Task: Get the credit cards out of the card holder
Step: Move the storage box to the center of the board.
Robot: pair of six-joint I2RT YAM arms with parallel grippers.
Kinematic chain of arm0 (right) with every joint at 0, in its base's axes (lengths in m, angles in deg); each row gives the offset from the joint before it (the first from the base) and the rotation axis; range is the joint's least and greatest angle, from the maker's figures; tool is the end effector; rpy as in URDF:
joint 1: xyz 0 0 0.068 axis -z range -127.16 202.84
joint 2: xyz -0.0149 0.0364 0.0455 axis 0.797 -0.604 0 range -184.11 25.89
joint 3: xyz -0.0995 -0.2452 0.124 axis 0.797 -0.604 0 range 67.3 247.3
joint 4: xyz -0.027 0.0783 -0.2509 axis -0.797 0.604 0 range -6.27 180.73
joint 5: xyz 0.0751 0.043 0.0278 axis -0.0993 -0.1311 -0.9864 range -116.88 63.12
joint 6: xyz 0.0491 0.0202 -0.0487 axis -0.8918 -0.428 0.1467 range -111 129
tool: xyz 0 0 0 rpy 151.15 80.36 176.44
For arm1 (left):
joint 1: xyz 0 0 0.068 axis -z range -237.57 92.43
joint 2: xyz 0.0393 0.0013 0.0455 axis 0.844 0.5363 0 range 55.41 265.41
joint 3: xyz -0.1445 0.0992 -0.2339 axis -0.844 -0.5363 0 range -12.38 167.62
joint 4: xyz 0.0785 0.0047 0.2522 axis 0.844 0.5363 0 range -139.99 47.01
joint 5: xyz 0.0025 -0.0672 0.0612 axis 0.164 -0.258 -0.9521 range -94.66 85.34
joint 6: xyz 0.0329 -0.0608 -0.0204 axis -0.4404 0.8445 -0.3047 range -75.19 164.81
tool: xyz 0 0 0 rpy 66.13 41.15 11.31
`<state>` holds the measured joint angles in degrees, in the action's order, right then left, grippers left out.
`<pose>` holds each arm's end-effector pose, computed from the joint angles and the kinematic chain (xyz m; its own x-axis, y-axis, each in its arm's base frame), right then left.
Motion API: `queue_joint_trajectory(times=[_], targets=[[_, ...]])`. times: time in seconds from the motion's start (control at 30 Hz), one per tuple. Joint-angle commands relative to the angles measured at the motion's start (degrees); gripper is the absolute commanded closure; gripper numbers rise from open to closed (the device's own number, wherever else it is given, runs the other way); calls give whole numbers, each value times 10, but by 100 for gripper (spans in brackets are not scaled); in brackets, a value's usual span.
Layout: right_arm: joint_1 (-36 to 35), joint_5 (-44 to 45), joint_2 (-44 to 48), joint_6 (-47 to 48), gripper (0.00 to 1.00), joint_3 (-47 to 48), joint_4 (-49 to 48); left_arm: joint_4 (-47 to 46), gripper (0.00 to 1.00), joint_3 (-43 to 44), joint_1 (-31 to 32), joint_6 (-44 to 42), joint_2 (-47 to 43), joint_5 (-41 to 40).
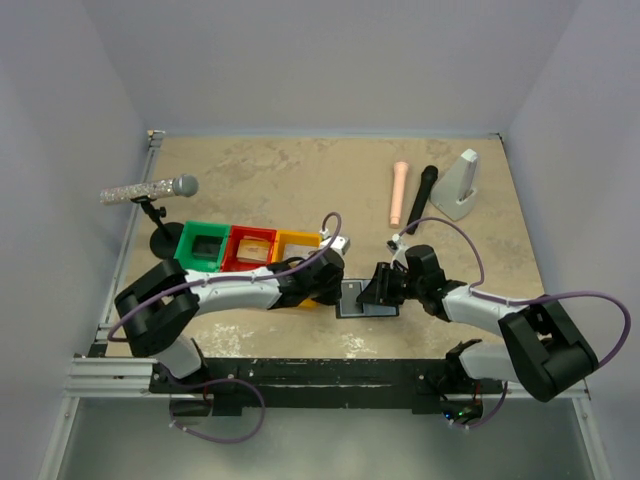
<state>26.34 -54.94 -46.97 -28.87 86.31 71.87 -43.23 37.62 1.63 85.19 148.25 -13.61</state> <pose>0.1889 0.1255 0.1354 -0.9064 0.1533 -0.3935 -0.1902 0.6837 0.7046 0.1834 -0.2896 0.1715 -0.8133 0.1144 -0.5705 0.3543 0.8751 -0.3296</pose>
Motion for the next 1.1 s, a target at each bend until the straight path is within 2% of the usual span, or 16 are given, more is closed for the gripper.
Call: queue_joint_trajectory(times=[0.0, 0.1, 0.17, 0.23, 0.3, 0.33, 0.37, 0.5, 0.6, 0.73, 0.83, 0.97, 1.07], targets=[[4, -3, 5, 11, 63, 9, -9, -31, 78, 17, 10, -14, -61, 38], [4, -3, 4, 12, 62, 10, -7, 4, 72, 26, 14, -7, -105, 15], [4, -4, 4, 12, 61, 10, -6, 52, 66, 29, 14, -5, -144, -42], [4, -4, 5, 14, 60, 12, -3, 111, 51, 26, 12, 0, -188, -109], [5, -2, 5, 16, 59, 14, 1, 174, 40, 25, -8, 2, -223, -145], [4, -2, 5, 17, 58, 15, 2, 209, 39, 21, -29, 1, -243, -150], [4, -2, 4, 17, 57, 15, 2, 228, 31, 16, -53, 0, -262, -150], [5, -2, 3, 17, 55, 17, 2, 251, 22, -17, -134, -54, -315, -139], [4, -2, 0, 19, 55, 21, 3, 258, 20, -16, -145, -86, -312, -143], [4, -2, 4, 23, 55, 22, 10, 295, 19, 22, -177, -89, -236, -119], [5, -2, 6, 24, 55, 21, 10, 286, 19, 24, -202, -99, -212, -95], [5, -5, 3, 23, 55, 18, 3, 291, 22, 48, -213, -112, -162, -95], [4, -6, 1, 22, 55, 17, -3, 281, 29, 59, -216, -117, -133, -78]])
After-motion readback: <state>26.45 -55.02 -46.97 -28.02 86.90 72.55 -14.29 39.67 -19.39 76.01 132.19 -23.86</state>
